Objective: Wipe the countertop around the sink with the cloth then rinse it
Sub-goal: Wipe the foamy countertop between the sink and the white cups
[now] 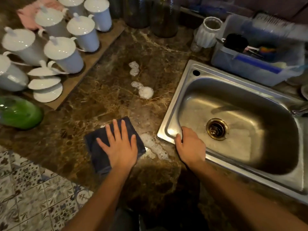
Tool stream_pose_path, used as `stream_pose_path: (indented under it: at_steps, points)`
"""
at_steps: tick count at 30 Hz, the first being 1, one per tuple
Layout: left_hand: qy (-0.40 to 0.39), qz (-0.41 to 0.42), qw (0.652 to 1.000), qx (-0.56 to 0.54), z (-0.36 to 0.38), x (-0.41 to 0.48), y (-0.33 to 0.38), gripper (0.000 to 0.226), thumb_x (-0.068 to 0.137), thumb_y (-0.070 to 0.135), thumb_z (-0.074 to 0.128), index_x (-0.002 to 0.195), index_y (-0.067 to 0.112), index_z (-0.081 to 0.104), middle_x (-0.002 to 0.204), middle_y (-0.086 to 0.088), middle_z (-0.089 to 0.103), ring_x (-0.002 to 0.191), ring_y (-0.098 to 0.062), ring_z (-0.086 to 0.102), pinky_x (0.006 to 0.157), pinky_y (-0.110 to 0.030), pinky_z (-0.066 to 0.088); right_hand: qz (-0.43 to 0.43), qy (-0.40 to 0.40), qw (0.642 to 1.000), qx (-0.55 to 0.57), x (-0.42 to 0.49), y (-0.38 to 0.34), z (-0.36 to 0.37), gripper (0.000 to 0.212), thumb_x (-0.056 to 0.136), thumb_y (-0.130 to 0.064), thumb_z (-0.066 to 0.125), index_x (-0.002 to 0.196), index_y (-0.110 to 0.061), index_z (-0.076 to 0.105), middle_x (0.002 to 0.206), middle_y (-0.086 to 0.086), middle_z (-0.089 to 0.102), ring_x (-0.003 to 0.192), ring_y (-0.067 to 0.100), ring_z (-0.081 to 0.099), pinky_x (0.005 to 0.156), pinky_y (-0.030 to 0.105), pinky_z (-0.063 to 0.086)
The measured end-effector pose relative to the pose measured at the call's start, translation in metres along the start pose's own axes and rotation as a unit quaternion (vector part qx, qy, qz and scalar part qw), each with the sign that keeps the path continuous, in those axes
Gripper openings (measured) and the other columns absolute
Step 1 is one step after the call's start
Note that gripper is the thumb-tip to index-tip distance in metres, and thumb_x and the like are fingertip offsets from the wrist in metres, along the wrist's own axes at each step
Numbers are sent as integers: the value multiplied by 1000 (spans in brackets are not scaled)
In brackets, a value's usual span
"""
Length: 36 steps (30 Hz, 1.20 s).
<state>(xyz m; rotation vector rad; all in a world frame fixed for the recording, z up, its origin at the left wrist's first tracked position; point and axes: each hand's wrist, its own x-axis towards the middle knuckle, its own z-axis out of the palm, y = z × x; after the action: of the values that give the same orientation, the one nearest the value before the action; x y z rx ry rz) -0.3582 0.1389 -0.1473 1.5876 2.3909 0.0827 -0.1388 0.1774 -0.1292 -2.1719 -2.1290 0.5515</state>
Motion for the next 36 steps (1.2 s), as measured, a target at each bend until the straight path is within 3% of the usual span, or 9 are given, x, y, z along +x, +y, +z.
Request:
stream_pose_path:
  at_steps: [7,12,17,24,27,30,32,36]
  points:
    - [5,29,999,27,-24,101,-21,61,101,48,20,155,26,5,163,-1,0,149,-25,-6,113,-64,-4,13,-11,1000,-4,2,-3,-3,37,97,-41,38,126,-20,48,114,4,58,102,23,55,78,36,43]
    - [0,51,998,39,-38,164,-35,60,100,50,17,155,28,4,163,2,-3,149,-23,-8,113,-62,-6,23,-14,999,-18,3,-2,0,47,91,-60,38,122,-26,47,110,-2,57,100,19,53,76,34,44]
    - [11,61,998,30,-39,168,-34,60,101,48,21,155,25,9,164,-2,1,149,-26,-5,113,-63,-6,12,-2,1000,-28,3,0,3,58,87,-71,36,122,-27,49,109,-3,58,101,18,53,73,32,40]
    - [17,45,999,20,-17,84,-24,64,100,49,22,155,20,10,163,-3,3,149,-29,-3,113,-65,-2,7,4,1000,-26,0,3,6,64,87,-74,30,128,-28,48,115,-3,59,109,19,54,77,31,41]
    - [7,58,998,22,-4,17,-24,68,95,51,14,155,19,12,163,-5,7,149,-30,2,113,-65,2,-7,-13,1000,-9,2,7,5,71,88,-75,29,138,-26,44,131,-1,56,120,21,51,89,34,44]
    - [-4,73,997,19,12,-65,-22,69,93,48,18,153,14,22,161,-10,17,147,-33,13,110,-67,10,-69,-78,994,14,-1,24,-8,76,88,-72,34,149,-28,29,147,0,45,130,23,45,99,38,42]
    - [-13,68,997,15,23,-111,-15,69,91,46,25,151,12,27,159,-13,22,145,-35,18,109,-68,15,-110,-78,991,-13,-12,46,-15,73,87,-72,30,149,-32,27,140,0,52,122,24,51,92,39,47]
    - [-34,60,998,8,33,-163,27,70,88,46,30,148,9,33,155,-18,30,141,-39,29,106,-66,18,-115,-8,992,-61,-27,69,-12,53,91,-61,30,134,-32,43,116,0,64,103,22,58,78,35,46]
